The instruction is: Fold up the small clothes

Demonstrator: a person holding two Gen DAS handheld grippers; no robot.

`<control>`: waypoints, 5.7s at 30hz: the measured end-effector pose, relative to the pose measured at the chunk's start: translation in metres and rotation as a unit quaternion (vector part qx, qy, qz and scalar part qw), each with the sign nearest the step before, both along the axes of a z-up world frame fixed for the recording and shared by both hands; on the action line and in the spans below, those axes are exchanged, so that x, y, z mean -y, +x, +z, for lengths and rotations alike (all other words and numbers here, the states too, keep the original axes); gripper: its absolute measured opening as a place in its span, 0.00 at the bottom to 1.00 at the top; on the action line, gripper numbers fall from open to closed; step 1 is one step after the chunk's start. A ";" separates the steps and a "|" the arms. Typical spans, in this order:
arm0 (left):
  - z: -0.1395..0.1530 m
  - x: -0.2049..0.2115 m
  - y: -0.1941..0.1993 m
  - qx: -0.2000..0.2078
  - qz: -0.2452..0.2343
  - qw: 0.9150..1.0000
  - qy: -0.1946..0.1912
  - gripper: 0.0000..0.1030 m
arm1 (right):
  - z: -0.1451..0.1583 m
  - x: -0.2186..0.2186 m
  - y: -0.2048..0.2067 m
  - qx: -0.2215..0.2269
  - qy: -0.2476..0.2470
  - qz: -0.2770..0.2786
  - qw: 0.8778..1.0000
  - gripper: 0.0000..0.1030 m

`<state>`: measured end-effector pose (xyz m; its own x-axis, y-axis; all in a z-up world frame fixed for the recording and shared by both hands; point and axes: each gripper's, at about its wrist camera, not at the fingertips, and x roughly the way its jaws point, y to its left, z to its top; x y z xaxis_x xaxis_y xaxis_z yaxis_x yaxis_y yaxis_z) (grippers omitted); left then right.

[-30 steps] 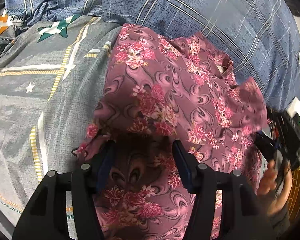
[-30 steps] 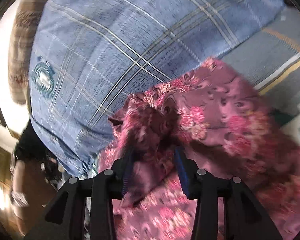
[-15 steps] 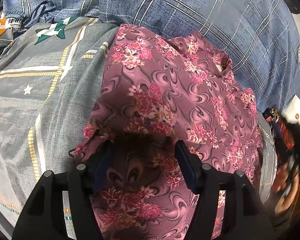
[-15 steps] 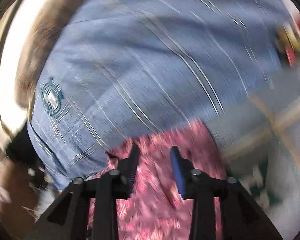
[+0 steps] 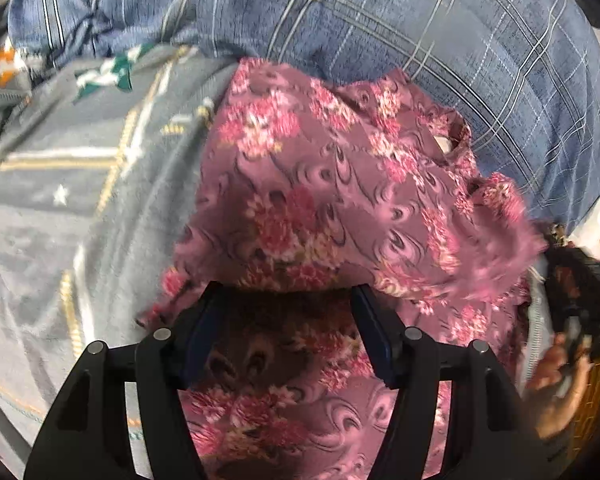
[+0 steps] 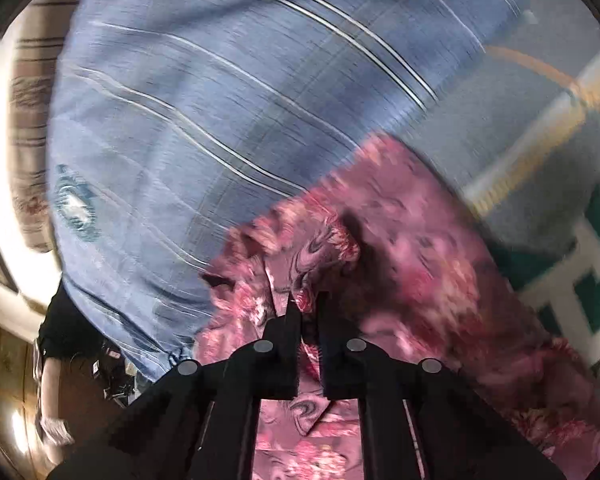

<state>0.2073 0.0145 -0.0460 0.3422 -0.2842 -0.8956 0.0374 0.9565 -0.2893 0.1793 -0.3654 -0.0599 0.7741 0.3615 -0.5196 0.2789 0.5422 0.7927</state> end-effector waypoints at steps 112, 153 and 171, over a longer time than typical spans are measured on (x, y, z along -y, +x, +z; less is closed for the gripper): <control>0.050 -0.049 0.072 0.030 0.014 0.996 -0.085 0.03 | 0.037 0.055 -0.019 0.039 0.011 0.066 0.997 0.04; -0.007 -0.049 0.131 -0.033 0.020 0.999 -0.036 0.61 | 0.007 0.067 0.050 -0.031 -0.056 0.017 0.998 0.49; 0.026 -0.004 0.080 0.059 -0.029 0.993 0.101 0.41 | -0.004 0.060 0.047 -0.100 -0.158 0.067 0.980 0.15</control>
<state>0.2874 0.0182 -0.0205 0.4368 -0.1244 -0.8909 0.1155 0.9899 -0.0816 0.2267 -0.4258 -0.0635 0.6011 0.2498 -0.7591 0.3207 0.7946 0.5155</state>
